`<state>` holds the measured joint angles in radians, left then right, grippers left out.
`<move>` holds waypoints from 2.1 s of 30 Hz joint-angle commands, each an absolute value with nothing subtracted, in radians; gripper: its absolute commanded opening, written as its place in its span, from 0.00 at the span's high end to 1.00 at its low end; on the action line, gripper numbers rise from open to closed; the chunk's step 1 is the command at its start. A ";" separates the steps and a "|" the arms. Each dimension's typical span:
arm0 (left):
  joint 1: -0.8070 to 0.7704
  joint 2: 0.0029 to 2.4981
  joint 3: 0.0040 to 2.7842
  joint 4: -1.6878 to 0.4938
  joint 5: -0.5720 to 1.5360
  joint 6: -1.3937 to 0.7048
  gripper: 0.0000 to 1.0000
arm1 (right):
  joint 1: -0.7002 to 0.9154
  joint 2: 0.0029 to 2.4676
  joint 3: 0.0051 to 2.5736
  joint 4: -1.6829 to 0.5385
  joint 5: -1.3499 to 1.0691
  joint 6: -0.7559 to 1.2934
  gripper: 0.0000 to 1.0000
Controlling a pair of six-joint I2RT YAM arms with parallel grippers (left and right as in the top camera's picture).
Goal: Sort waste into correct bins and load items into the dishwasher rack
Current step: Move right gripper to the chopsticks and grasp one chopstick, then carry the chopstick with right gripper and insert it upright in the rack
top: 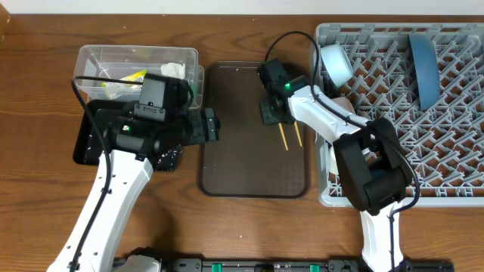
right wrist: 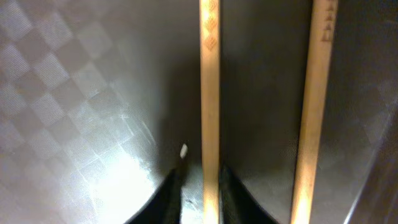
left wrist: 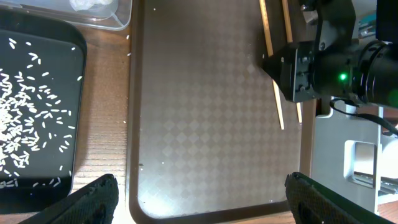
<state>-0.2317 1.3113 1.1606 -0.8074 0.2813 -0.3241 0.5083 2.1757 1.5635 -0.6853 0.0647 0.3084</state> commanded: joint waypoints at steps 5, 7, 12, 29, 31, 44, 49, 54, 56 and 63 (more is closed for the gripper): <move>-0.228 1.307 1.182 -0.810 0.275 -0.315 0.12 | 0.512 2.210 1.561 -0.782 0.064 0.366 0.99; -0.228 1.307 1.182 -0.810 0.275 -0.315 0.12 | 0.512 2.210 1.567 -0.795 0.053 0.366 0.99; -0.228 1.307 1.182 -0.810 0.275 -0.315 0.12 | 0.508 2.167 1.635 -0.871 0.052 0.341 0.99; -0.228 1.307 1.182 -0.810 0.275 -0.315 0.12 | 0.352 1.798 1.812 -1.118 0.366 0.202 0.99; -0.228 1.307 1.182 -0.810 0.275 -0.316 0.12 | 0.302 1.800 1.811 -1.129 0.366 0.165 0.99; -0.228 1.307 1.182 -0.810 0.275 -0.315 0.12 | 0.111 1.940 1.796 -1.036 0.367 0.043 0.99; -0.228 1.307 1.182 -0.810 0.275 -0.316 0.12 | 0.108 2.017 1.796 -1.002 0.392 0.010 0.98; -0.228 1.307 1.182 -0.810 0.275 -0.316 0.12 | 0.097 2.045 1.796 -0.999 0.396 0.014 0.99; -0.228 1.307 1.182 -0.810 0.275 -0.315 0.12 | 0.090 2.044 1.796 -0.999 0.397 0.014 0.99; -0.228 1.307 1.182 -0.810 0.275 -0.315 0.12 | 0.073 2.042 1.796 -1.013 0.392 0.013 0.63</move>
